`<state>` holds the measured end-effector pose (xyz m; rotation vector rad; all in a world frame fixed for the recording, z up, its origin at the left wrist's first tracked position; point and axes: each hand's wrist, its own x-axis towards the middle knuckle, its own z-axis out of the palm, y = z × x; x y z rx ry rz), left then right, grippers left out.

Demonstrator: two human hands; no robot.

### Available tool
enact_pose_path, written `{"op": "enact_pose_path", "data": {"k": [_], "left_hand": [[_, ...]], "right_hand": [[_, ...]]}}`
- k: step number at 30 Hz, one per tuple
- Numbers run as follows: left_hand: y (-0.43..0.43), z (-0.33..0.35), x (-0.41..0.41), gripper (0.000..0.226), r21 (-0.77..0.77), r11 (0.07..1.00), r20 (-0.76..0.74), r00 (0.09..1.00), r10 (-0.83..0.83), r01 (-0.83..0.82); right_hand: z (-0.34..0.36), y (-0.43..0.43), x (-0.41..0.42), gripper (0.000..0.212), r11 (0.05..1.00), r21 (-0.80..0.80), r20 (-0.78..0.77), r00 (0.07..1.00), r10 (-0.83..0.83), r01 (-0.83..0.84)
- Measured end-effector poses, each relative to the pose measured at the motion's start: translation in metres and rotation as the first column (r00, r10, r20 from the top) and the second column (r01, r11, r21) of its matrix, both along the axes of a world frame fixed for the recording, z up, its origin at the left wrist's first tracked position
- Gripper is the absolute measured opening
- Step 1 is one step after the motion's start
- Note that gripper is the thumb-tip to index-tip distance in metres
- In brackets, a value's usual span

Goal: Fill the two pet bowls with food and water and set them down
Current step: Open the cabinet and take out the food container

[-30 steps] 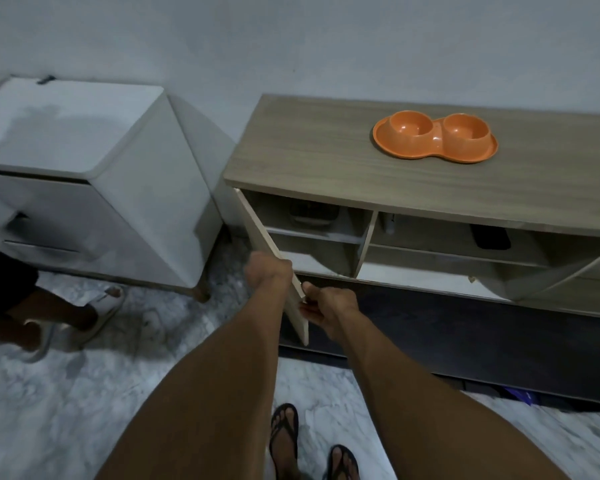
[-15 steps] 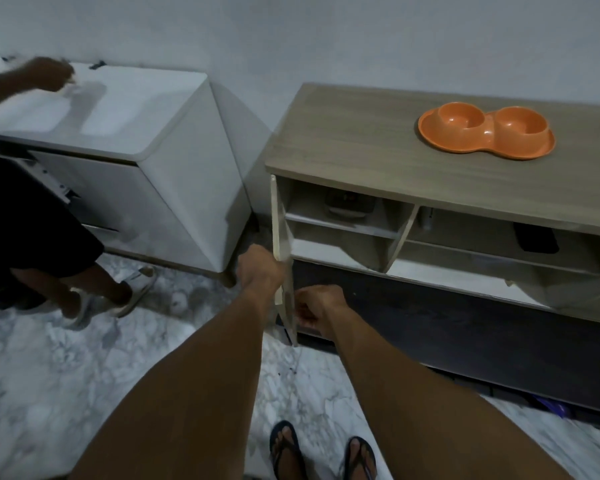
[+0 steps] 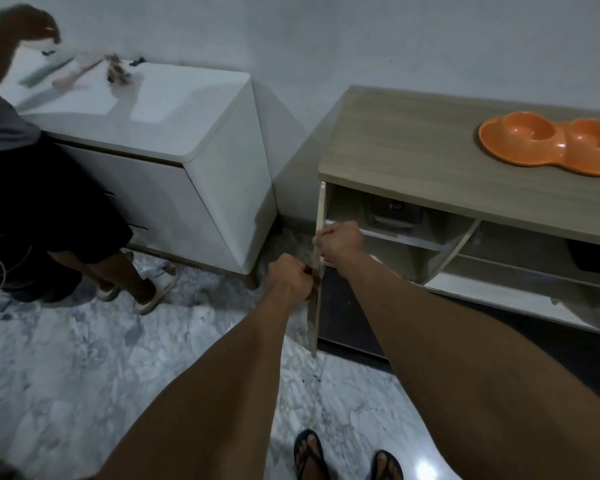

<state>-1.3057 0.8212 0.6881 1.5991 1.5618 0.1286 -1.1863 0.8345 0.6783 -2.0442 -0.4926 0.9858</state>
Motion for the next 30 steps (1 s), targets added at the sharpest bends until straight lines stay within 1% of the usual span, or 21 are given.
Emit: {"op": "enact_pose_path", "data": {"k": [1,2,3,5,6,9,11,13,15,18,21,25,28,30], "left_hand": [[0.002,-0.002,-0.002,0.015,-0.005,1.000,0.012,1.000,-0.015,0.015],[0.002,-0.002,-0.003,0.010,-0.009,0.999,0.026,0.999,-0.033,0.034],[0.002,-0.001,-0.004,0.005,-0.013,0.999,0.041,0.998,-0.045,0.045],[0.002,0.001,-0.005,0.008,-0.026,0.999,0.074,0.996,-0.044,0.046],[0.002,0.001,-0.005,0.009,-0.034,0.998,0.079,0.996,-0.046,0.048],[0.001,0.004,-0.003,0.008,-0.025,0.996,0.056,0.994,-0.089,0.091],[-0.001,0.006,-0.001,0.011,0.019,0.993,0.045,0.992,-0.119,0.119],[-0.003,0.012,0.003,0.021,0.093,0.987,0.005,0.991,-0.136,0.135],[-0.004,0.022,0.010,0.026,0.177,0.979,-0.007,0.995,-0.099,0.099],[-0.004,0.040,0.031,0.023,0.292,0.956,0.020,1.000,0.014,-0.019],[-0.002,0.046,0.058,0.021,0.351,0.935,0.049,0.998,0.030,-0.045],[-0.004,0.042,0.105,0.022,0.306,0.952,0.050,0.999,0.012,-0.026],[-0.005,0.028,0.142,0.021,0.228,0.974,0.018,1.000,0.005,-0.009],[0.000,0.010,0.172,0.022,0.192,0.981,0.026,0.999,0.036,-0.040]], "right_hand": [[-0.007,0.004,0.001,0.009,1.000,-0.004,0.012,1.000,-0.004,0.004],[-0.017,0.007,0.005,0.009,1.000,-0.013,0.018,1.000,-0.004,0.004],[-0.026,0.009,0.009,0.014,1.000,-0.031,0.041,0.999,-0.004,0.005],[-0.041,0.012,0.015,0.021,0.999,-0.035,0.059,0.998,-0.006,0.009],[-0.041,0.011,0.016,0.021,1.000,-0.028,0.061,0.998,0.000,0.002],[-0.005,-0.004,0.009,0.016,1.000,-0.020,0.049,0.999,0.008,-0.007],[0.006,-0.008,0.010,0.011,1.000,-0.008,0.011,1.000,0.002,-0.002],[0.013,-0.011,0.015,0.012,1.000,0.001,0.004,1.000,-0.016,0.016],[0.018,-0.016,0.026,0.012,0.999,0.008,0.022,0.999,-0.044,0.044],[0.023,-0.028,0.051,0.014,0.995,-0.002,0.013,0.995,-0.098,0.098],[0.020,-0.043,0.078,0.015,0.988,-0.015,0.007,0.988,-0.154,0.154],[0.000,-0.063,0.116,0.020,0.967,-0.040,-0.061,0.965,-0.254,0.252],[-0.016,-0.074,0.149,0.022,0.950,-0.068,-0.132,0.941,-0.312,0.306],[-0.033,-0.074,0.172,0.017,0.940,-0.077,-0.179,0.922,-0.342,0.334]]}}
